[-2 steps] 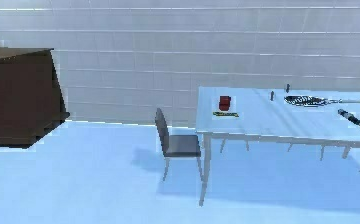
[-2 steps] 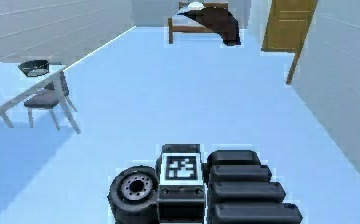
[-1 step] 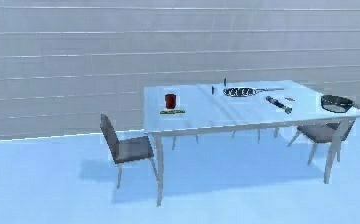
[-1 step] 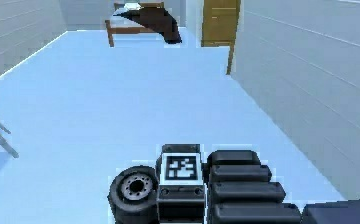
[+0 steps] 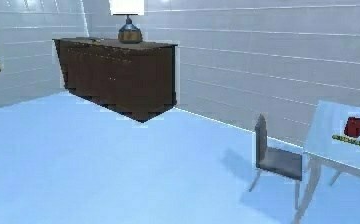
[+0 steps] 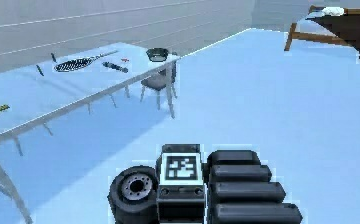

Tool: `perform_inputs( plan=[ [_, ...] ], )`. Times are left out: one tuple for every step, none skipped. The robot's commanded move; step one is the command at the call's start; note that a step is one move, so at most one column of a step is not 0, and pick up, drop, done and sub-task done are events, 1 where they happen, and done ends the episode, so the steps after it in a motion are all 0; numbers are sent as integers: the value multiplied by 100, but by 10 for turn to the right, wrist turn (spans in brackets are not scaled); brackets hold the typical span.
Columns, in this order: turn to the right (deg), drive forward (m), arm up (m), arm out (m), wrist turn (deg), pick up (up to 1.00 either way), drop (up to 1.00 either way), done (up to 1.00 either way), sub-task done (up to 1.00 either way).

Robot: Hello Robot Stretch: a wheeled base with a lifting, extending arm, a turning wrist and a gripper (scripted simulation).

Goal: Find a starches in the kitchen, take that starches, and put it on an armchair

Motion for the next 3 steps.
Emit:
perform_inputs(
  plan=[
    [-450,0,0,0,0,0,0,0,0],
    [-450,0,0,0,0,0,0,0,0],
    [-390,0,0,0,0,0,0,0,0]
  ],
)
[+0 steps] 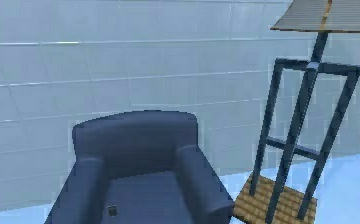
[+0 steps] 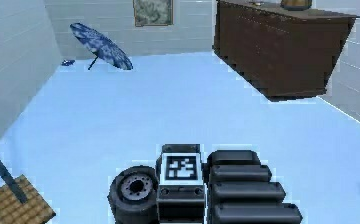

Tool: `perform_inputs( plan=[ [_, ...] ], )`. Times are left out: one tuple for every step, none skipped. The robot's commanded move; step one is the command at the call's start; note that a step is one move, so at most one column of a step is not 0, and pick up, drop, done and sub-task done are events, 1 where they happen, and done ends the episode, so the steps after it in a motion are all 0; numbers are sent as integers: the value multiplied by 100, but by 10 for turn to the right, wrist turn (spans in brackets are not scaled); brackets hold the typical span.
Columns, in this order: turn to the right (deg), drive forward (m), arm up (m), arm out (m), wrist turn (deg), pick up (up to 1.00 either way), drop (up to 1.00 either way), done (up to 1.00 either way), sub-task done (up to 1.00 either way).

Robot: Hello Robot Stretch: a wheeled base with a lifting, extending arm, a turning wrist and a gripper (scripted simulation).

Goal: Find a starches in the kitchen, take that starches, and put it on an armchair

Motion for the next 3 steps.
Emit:
perform_inputs(
  plan=[
    [0,25,0,0,0,0,0,0,0],
    [-450,0,0,0,0,0,0,0,0],
    [-450,0,0,0,0,0,0,0,0]
  ],
)
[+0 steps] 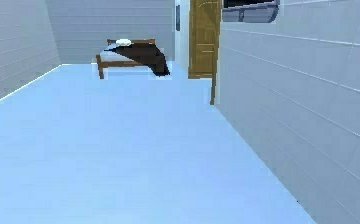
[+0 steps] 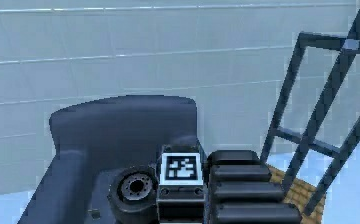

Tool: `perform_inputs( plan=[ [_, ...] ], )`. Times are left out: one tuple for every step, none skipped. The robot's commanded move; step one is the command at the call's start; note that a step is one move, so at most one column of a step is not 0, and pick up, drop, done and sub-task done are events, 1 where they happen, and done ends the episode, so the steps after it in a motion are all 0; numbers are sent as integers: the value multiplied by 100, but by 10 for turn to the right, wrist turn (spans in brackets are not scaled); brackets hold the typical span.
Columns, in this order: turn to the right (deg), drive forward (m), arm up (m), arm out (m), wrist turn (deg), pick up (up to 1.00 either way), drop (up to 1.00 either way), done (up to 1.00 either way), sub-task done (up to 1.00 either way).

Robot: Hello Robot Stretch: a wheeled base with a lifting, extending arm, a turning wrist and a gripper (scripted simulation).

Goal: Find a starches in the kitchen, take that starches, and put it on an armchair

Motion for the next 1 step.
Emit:
perform_inputs(
  plan=[
    [-120,0,0,0,0,0,0,0,0]
  ],
)
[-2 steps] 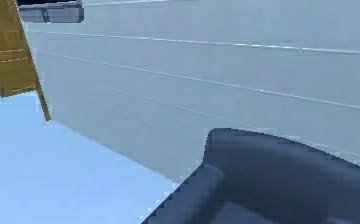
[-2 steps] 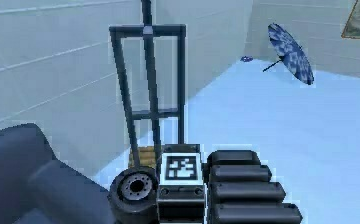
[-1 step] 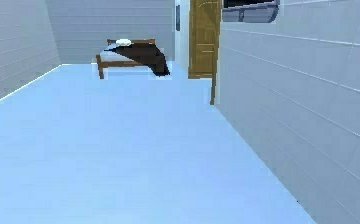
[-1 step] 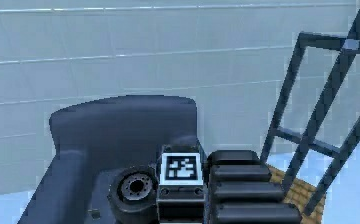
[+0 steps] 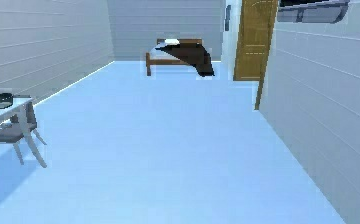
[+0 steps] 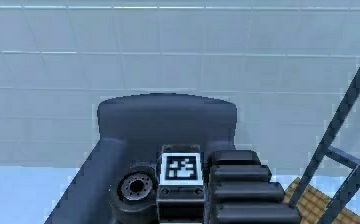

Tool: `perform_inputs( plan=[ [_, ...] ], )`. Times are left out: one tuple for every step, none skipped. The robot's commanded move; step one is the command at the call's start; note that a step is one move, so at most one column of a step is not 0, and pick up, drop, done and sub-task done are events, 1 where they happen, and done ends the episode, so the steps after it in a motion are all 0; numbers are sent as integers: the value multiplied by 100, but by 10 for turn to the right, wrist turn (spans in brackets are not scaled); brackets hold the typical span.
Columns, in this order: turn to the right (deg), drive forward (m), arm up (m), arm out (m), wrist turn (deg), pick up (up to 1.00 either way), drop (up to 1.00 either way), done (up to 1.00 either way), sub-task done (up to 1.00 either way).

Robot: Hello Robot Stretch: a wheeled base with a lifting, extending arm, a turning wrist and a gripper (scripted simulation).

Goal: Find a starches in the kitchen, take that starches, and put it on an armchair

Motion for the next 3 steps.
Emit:
perform_inputs(
  plan=[
    [0,0,0,38,0,0,0,0,0],
    [0,0,0,0,450,0,0,0,0],
    [0,0,0,0,450,0,0,0,0]
  ],
)
